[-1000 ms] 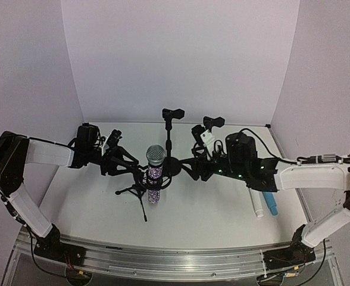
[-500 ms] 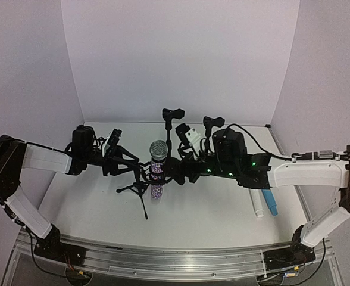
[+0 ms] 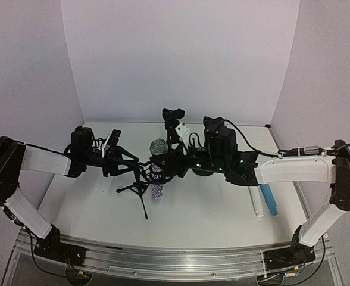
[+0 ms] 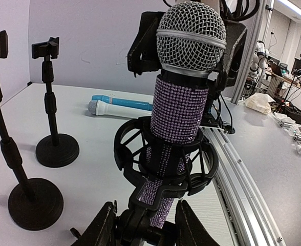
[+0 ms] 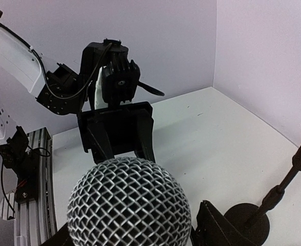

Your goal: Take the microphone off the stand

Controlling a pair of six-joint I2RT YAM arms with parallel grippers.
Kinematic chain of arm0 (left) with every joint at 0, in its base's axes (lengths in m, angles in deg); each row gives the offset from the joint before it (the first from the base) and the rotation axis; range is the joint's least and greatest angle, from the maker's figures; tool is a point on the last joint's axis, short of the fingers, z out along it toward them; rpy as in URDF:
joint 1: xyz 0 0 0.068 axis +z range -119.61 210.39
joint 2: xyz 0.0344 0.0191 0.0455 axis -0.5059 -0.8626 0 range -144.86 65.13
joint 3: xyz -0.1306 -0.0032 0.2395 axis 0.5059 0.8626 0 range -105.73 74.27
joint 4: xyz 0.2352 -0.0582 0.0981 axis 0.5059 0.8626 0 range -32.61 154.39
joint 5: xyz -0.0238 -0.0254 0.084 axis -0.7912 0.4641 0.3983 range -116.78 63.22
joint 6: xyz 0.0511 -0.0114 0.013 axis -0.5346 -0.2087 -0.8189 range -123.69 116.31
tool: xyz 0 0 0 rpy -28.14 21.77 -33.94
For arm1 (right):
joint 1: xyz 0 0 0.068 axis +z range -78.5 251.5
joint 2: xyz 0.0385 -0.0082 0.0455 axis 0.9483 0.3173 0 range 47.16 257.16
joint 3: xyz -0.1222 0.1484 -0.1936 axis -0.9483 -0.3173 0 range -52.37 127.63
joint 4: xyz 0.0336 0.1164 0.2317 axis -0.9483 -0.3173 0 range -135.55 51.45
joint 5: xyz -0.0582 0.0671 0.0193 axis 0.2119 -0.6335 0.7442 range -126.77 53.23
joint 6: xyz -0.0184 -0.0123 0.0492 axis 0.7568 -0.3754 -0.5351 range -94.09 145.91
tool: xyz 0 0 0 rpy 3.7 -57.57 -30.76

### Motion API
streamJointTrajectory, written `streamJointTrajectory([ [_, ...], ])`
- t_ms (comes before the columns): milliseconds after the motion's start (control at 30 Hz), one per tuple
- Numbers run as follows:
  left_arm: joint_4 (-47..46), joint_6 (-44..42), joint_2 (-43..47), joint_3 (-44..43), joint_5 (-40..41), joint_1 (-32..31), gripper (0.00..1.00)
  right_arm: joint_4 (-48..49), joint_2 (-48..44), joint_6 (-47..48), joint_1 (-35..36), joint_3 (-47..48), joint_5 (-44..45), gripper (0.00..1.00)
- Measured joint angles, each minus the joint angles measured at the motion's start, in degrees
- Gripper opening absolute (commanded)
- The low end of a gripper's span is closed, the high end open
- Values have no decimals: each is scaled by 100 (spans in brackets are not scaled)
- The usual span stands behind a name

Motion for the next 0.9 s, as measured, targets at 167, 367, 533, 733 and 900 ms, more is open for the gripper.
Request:
streamJointTrajectory([
  [167,-8,5,1,1,2,0,0,53,128,-16,15,17,-45,52],
  [367,0,-13,2,1,3,0,0,36,134,-8,28,42,-129,27],
  [533,116,-140,41,-1,39,0,0,-146,143,48,25,170,-221,2],
  [733,378,-381,90,-54,82,-4,0,-485,145,71,26,395,-205,0],
  [900,469,-497,110,-77,111,-2,0,-743,143,73,26,649,-109,0],
])
